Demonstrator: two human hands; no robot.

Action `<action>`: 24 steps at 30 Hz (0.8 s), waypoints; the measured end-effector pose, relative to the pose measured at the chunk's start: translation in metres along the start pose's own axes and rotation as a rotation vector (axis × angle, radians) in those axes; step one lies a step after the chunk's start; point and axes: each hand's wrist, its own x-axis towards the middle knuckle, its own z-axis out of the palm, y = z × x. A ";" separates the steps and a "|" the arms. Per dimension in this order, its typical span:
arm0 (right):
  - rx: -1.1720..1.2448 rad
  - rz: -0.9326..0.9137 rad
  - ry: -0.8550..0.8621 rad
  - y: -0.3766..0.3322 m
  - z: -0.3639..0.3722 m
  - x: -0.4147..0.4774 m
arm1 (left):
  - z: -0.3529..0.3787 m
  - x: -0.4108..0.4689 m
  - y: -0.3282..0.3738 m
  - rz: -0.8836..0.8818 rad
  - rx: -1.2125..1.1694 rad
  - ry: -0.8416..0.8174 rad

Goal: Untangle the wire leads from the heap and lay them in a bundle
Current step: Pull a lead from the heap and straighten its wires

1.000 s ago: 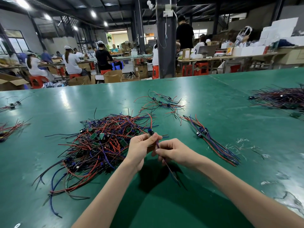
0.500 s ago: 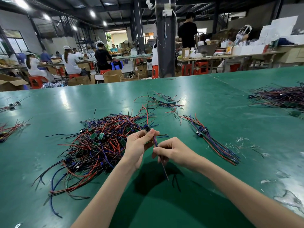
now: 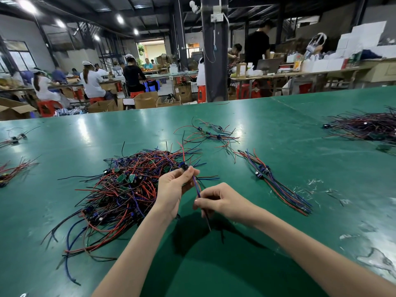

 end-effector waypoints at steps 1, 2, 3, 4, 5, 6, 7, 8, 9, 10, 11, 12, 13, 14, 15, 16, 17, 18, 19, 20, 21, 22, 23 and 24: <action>0.024 0.031 -0.020 0.000 -0.001 0.000 | -0.001 0.002 0.000 0.009 0.001 0.012; 0.043 0.049 -0.041 0.000 -0.001 -0.001 | -0.003 0.003 0.001 0.014 -0.001 0.024; 0.055 0.058 -0.060 0.001 -0.001 -0.001 | -0.005 0.005 0.001 0.016 -0.007 0.036; 0.064 0.057 -0.077 0.001 -0.001 -0.001 | -0.006 0.006 0.001 0.015 -0.014 0.045; 0.069 0.047 -0.091 0.001 -0.001 -0.002 | -0.007 0.007 0.001 0.014 -0.017 0.051; 0.071 0.028 -0.103 0.001 0.000 -0.002 | -0.008 0.007 0.001 0.013 -0.013 0.053; 0.068 0.003 -0.113 0.001 0.001 -0.002 | -0.009 0.008 0.000 0.012 -0.002 0.054; 0.059 -0.022 -0.120 0.001 0.001 -0.003 | -0.009 0.008 -0.001 0.012 0.016 0.053; 0.048 -0.038 -0.123 0.001 0.002 -0.003 | -0.010 0.007 -0.002 0.013 0.036 0.052; 0.043 -0.042 -0.122 0.002 0.001 -0.003 | -0.010 0.007 -0.004 0.014 0.053 0.052; 0.044 -0.035 -0.120 0.003 0.001 -0.002 | -0.010 0.007 -0.005 0.015 0.064 0.055; 0.047 -0.023 -0.119 0.004 0.000 -0.002 | -0.010 0.007 -0.005 0.017 0.070 0.060; 0.048 -0.008 -0.120 0.005 -0.001 -0.002 | -0.011 0.008 -0.006 0.019 0.074 0.067; 0.049 0.009 -0.124 0.006 -0.001 -0.001 | -0.011 0.008 -0.005 0.021 0.079 0.075; 0.052 0.032 -0.133 0.007 -0.002 -0.001 | -0.011 0.009 -0.005 0.022 0.084 0.083; 0.063 0.054 -0.144 0.007 -0.002 -0.002 | -0.012 0.010 -0.005 0.022 0.086 0.092; 0.078 0.071 -0.155 0.007 -0.003 -0.002 | -0.012 0.010 -0.005 0.022 0.082 0.101; 0.090 0.076 -0.161 0.007 -0.003 -0.002 | -0.013 0.010 -0.004 0.022 0.075 0.108; 0.089 0.074 -0.162 0.006 -0.004 -0.002 | -0.014 0.011 -0.004 0.020 0.070 0.112; 0.078 0.066 -0.163 0.005 -0.004 -0.003 | -0.014 0.010 -0.004 0.018 0.070 0.113; 0.065 0.054 -0.166 0.004 -0.003 -0.003 | -0.014 0.010 -0.004 0.016 0.073 0.113; 0.052 0.037 -0.174 0.003 -0.003 -0.004 | -0.014 0.010 -0.004 0.017 0.075 0.114; 0.038 0.013 -0.187 0.002 -0.002 -0.005 | -0.014 0.010 -0.004 0.019 0.074 0.117; 0.026 -0.007 -0.200 0.001 -0.001 -0.005 | -0.014 0.010 -0.004 0.021 0.071 0.120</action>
